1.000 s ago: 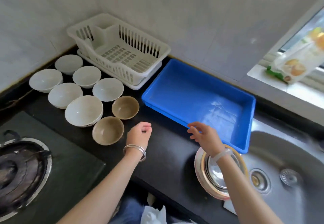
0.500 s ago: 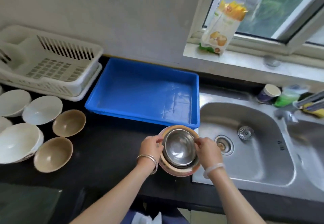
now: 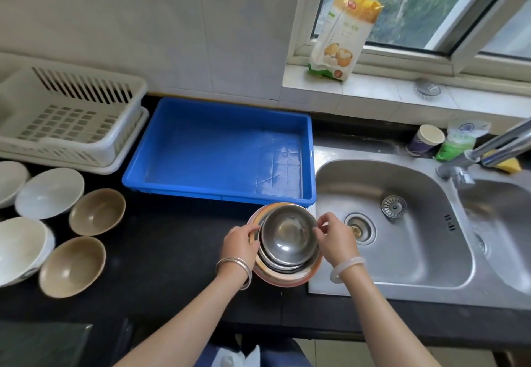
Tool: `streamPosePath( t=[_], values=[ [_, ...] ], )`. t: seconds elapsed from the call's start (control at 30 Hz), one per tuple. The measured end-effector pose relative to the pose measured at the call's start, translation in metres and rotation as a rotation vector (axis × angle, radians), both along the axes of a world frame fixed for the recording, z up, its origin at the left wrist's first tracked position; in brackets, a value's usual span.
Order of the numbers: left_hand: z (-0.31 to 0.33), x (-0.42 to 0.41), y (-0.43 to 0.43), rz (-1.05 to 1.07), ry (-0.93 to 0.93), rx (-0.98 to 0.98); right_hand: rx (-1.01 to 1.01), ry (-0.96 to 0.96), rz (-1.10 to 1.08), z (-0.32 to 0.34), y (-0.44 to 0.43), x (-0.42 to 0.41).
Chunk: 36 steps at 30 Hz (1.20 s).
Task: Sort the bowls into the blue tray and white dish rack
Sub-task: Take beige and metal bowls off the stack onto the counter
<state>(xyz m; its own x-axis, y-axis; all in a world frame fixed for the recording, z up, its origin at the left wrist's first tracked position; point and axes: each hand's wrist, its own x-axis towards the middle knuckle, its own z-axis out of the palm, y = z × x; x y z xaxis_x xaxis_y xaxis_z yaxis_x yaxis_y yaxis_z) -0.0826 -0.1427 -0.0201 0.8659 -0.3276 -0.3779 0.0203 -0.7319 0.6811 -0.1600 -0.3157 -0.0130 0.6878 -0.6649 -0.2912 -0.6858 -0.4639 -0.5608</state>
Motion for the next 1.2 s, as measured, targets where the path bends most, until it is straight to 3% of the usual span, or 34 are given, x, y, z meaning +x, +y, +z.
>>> streamPosePath(
  t=[0.3, 0.77, 1.2],
  values=[
    [0.000, 0.001, -0.015, -0.020, -0.014, 0.064, 0.141, -0.114, -0.095, 0.008, -0.018, -0.016],
    [0.003, 0.007, -0.027, 0.105, -0.032, 0.104, 0.191, -0.157, -0.159, 0.004, -0.028, -0.025],
    [0.016, 0.003, -0.026, 0.134, -0.047, -0.002, 0.271, -0.216, -0.098, 0.013, -0.029, -0.027]
  ],
)
